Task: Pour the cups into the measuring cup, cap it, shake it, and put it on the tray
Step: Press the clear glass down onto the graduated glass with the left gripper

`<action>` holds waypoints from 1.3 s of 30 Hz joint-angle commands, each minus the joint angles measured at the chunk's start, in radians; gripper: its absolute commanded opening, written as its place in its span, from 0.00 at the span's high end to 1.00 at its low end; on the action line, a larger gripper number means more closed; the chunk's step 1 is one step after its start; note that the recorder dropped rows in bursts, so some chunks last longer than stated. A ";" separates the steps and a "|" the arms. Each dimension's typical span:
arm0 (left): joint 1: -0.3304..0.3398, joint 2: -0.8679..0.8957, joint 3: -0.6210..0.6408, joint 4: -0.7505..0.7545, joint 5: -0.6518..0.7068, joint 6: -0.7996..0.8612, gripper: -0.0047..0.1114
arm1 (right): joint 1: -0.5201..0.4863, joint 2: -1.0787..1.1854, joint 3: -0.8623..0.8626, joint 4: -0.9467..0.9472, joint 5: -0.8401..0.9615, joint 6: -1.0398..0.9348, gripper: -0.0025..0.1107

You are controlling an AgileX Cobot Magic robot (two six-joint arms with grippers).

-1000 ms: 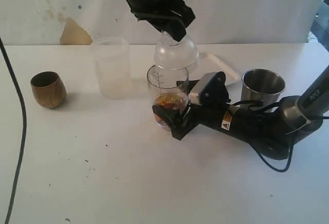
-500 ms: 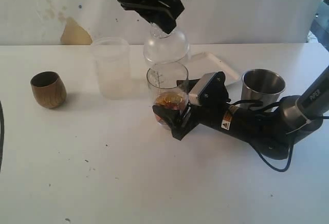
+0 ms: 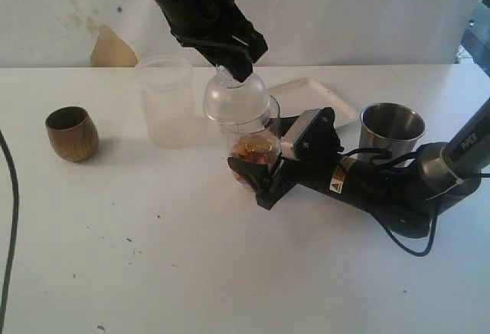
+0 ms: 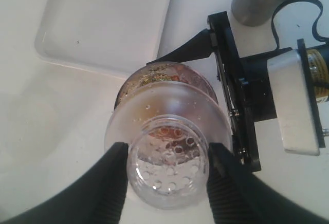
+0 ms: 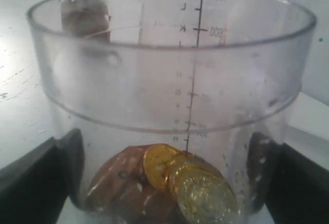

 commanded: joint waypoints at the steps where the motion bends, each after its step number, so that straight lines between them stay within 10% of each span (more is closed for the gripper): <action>1: -0.001 -0.010 0.003 -0.003 -0.005 -0.006 0.96 | 0.000 0.004 0.001 0.007 0.051 -0.040 0.98; 39: -0.001 0.049 0.003 -0.015 -0.027 0.098 0.96 | 0.009 0.004 0.001 0.003 0.039 -0.064 0.98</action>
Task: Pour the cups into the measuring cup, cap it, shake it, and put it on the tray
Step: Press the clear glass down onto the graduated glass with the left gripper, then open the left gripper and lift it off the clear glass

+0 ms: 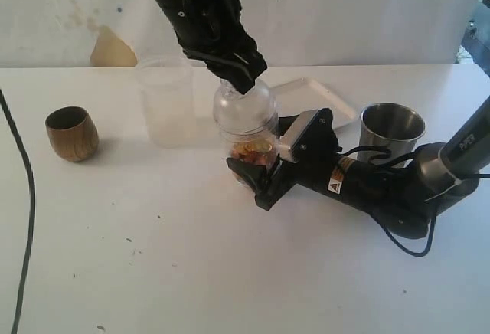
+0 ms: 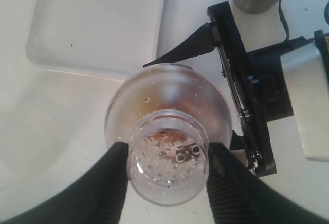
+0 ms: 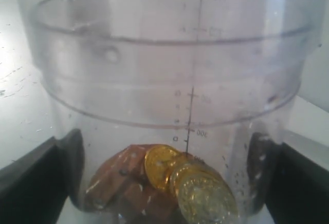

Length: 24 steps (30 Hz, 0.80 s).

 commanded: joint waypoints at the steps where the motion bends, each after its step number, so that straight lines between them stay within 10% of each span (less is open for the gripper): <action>1: -0.001 0.002 0.001 -0.010 -0.004 0.011 0.96 | 0.000 0.004 0.001 -0.008 0.041 -0.033 0.98; 24: 0.027 0.025 -0.034 -0.051 0.015 0.041 0.96 | 0.000 0.004 0.001 -0.005 0.024 -0.076 0.98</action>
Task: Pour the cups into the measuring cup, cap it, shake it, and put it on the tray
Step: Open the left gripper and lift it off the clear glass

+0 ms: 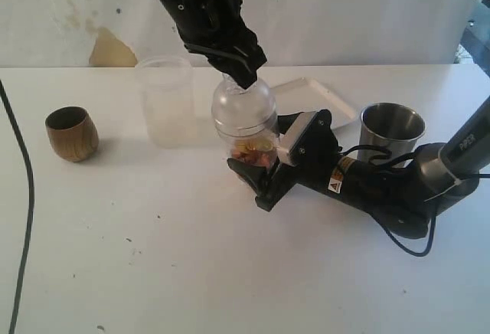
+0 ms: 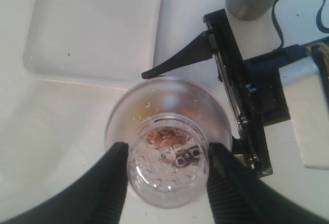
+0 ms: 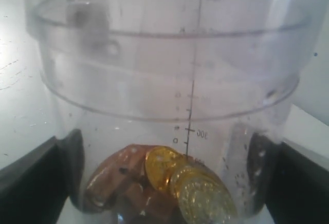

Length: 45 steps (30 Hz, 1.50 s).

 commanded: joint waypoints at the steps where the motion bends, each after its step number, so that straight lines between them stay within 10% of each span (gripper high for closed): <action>1: 0.006 -0.001 0.030 -0.022 -0.014 0.006 0.96 | 0.000 0.004 0.001 -0.005 0.028 -0.013 0.98; 32: -0.024 0.092 0.057 0.019 -0.014 0.020 0.93 | 0.000 0.004 0.001 -0.005 -0.019 0.098 0.98; 43: -0.024 0.063 0.007 0.064 -0.014 0.020 0.06 | 0.000 0.004 0.001 -0.003 -0.019 0.102 0.98; 45: -0.024 0.063 0.007 0.066 -0.014 0.018 0.06 | 0.000 0.004 0.001 0.000 -0.019 0.105 0.98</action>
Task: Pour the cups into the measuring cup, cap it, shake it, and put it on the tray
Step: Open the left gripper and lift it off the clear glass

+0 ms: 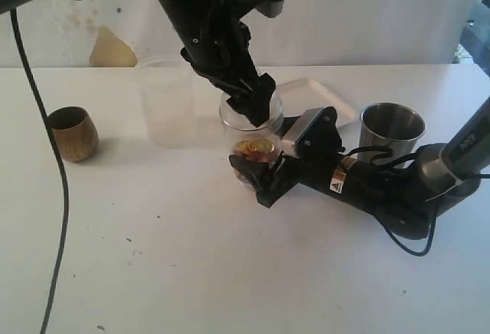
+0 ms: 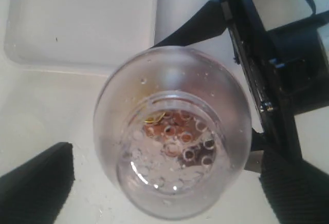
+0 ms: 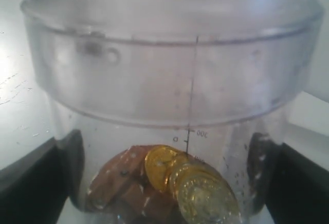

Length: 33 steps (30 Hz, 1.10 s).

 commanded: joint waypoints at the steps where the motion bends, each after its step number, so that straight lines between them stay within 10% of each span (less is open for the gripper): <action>1: -0.004 -0.007 -0.012 0.020 0.008 -0.007 0.06 | 0.000 0.004 0.001 -0.009 -0.016 -0.003 0.98; 33: 0.007 -0.214 0.016 -0.029 0.008 -0.160 0.06 | 0.000 0.004 0.001 0.029 -0.016 0.215 0.98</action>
